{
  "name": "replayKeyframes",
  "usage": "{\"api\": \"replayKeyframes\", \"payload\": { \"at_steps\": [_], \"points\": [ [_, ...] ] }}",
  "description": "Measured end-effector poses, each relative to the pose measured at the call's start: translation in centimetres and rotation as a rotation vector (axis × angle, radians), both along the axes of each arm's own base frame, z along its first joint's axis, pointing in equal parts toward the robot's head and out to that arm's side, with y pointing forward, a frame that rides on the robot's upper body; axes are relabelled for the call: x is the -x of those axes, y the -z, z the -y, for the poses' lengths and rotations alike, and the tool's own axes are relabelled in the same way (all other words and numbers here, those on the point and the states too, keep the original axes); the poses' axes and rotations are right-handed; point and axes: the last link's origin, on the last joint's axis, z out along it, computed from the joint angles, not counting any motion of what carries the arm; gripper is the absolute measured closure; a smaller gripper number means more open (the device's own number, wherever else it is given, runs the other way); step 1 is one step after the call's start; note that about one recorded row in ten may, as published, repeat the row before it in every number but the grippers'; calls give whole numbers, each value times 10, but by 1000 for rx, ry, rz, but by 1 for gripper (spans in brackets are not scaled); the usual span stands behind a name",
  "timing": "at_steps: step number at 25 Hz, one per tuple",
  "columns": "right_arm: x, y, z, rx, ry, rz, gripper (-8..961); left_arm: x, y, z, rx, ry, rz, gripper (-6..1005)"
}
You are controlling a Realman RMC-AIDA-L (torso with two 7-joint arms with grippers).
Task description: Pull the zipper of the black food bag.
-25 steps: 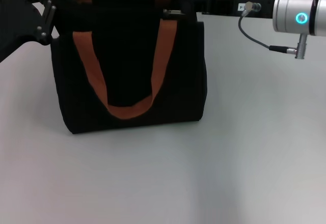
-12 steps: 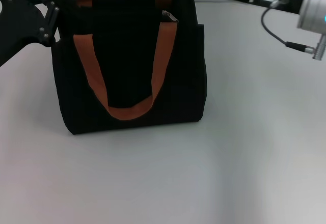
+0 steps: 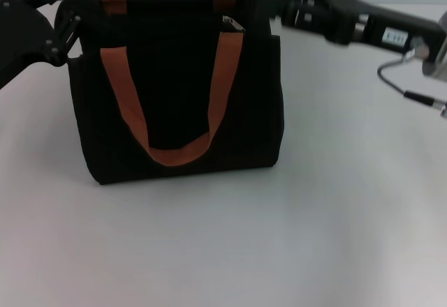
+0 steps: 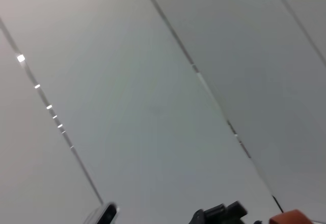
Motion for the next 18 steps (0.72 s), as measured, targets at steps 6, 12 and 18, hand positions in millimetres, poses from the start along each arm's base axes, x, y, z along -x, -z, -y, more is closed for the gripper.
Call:
{"api": "replayKeyframes", "payload": {
  "at_steps": [6, 12, 18],
  "points": [
    [-14, 15, 10, -50, -68, 30, 209, 15, -19, 4, 98, -69, 2, 510],
    [-19, 19, 11, -72, -75, 48, 201, 23, -51, 14, 325, -120, -59, 385],
    [-24, 27, 17, -77, -136, 124, 193, 13, -74, 28, 554, -130, -26, 264]
  ]
}}
